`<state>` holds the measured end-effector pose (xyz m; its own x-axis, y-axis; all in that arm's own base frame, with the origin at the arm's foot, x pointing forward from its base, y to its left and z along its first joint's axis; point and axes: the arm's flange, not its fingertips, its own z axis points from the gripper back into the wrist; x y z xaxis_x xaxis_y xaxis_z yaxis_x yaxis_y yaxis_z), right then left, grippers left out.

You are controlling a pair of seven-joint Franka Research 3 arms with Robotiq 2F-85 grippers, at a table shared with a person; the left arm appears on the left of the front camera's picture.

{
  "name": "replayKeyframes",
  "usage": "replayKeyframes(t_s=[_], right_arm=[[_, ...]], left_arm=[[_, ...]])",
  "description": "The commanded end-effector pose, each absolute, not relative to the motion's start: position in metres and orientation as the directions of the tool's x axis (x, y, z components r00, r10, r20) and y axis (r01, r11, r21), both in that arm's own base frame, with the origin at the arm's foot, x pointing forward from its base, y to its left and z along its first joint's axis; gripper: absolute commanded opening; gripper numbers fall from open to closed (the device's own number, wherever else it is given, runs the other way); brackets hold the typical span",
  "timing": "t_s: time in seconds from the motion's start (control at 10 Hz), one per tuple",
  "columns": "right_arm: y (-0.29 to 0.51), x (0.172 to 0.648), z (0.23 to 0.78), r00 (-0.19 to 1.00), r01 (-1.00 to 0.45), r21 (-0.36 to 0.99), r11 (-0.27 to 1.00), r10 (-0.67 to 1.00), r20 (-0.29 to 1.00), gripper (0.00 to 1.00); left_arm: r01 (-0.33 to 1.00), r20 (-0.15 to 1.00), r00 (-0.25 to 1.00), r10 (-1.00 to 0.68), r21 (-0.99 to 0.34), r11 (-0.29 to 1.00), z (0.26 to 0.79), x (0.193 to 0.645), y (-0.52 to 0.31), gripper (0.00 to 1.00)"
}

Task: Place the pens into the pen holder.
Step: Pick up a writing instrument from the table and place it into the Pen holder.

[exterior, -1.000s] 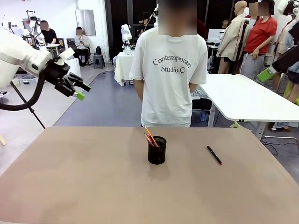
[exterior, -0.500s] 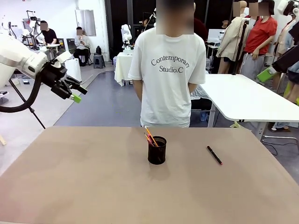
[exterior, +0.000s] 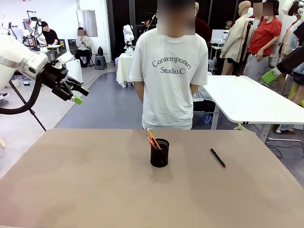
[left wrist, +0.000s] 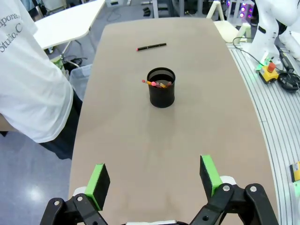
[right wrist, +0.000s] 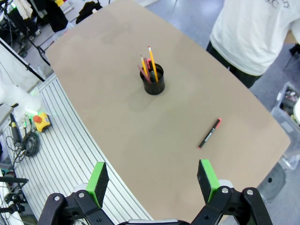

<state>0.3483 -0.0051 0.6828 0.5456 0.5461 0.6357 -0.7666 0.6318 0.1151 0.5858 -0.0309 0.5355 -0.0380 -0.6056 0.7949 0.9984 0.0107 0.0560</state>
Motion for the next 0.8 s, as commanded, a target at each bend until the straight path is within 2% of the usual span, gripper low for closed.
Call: replayKeyframes(t_s=[0.0, 0.7], right_arm=[[-0.0036, 0.3485, 0.6848, 0.544, -0.769, 0.126, 0.627, 0.537, 0.645, 1.0], [-0.0036, 0.3485, 0.6848, 0.544, -0.769, 0.126, 0.627, 0.537, 0.645, 1.0]], left_arm=[[0.998, 0.796, -0.039, -0.604, 0.06, 0.015, 0.5372, 0.5862, -0.0309, 1.0], [0.998, 0.796, -0.039, -0.604, 0.06, 0.015, 0.5372, 0.5862, -0.0309, 1.0]])
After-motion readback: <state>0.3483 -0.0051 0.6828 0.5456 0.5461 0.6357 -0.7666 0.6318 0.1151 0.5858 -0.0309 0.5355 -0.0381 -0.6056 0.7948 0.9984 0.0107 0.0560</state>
